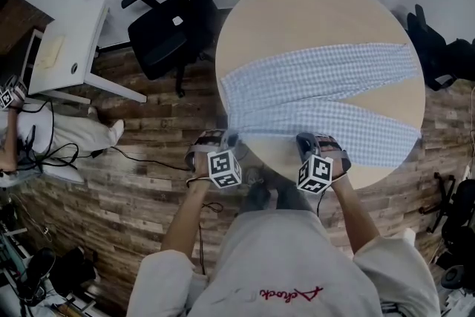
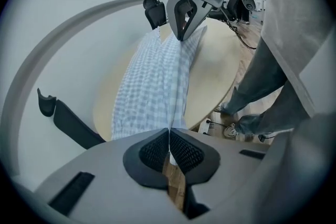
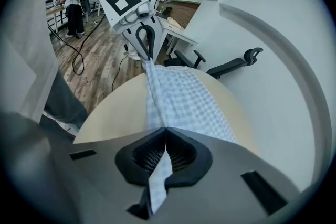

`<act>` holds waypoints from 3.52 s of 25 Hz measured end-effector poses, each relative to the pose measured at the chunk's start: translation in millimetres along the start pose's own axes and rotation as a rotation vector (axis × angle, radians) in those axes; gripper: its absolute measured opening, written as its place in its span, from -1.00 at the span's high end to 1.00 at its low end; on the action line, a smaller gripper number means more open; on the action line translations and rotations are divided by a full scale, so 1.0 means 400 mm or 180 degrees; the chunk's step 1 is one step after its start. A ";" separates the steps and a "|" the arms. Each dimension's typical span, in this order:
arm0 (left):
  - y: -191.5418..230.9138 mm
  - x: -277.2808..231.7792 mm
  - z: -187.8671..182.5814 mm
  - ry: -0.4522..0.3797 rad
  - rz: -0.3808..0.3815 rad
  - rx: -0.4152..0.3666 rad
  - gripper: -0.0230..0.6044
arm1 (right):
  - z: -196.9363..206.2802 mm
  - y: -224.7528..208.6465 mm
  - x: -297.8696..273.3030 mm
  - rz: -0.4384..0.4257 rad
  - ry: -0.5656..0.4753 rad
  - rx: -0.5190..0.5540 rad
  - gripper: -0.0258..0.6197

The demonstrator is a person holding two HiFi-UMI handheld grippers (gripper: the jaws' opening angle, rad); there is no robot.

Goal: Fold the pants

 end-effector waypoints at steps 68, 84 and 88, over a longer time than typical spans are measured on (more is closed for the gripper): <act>0.355 -0.077 -0.266 -0.1007 -0.0336 0.0726 0.83 | -0.007 -0.349 -0.034 0.0859 -0.0867 -0.2269 0.83; 0.119 -0.093 -0.634 -0.2029 0.0724 0.0974 0.82 | 0.414 -0.073 0.255 0.1703 -0.0774 -0.4253 0.83; 0.103 -0.134 -0.714 -0.1931 0.0753 0.0687 0.82 | 0.554 -0.036 0.294 0.1911 -0.0446 -0.4271 0.83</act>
Point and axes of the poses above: the fingertips, and each gripper's own axes: x backward along the fingers, y to its left, z out of its underside, the point moved 3 cm from there along x, backward along the fingers, and after that the axes turned 7 degrees about -x, right-handed, at the moved point
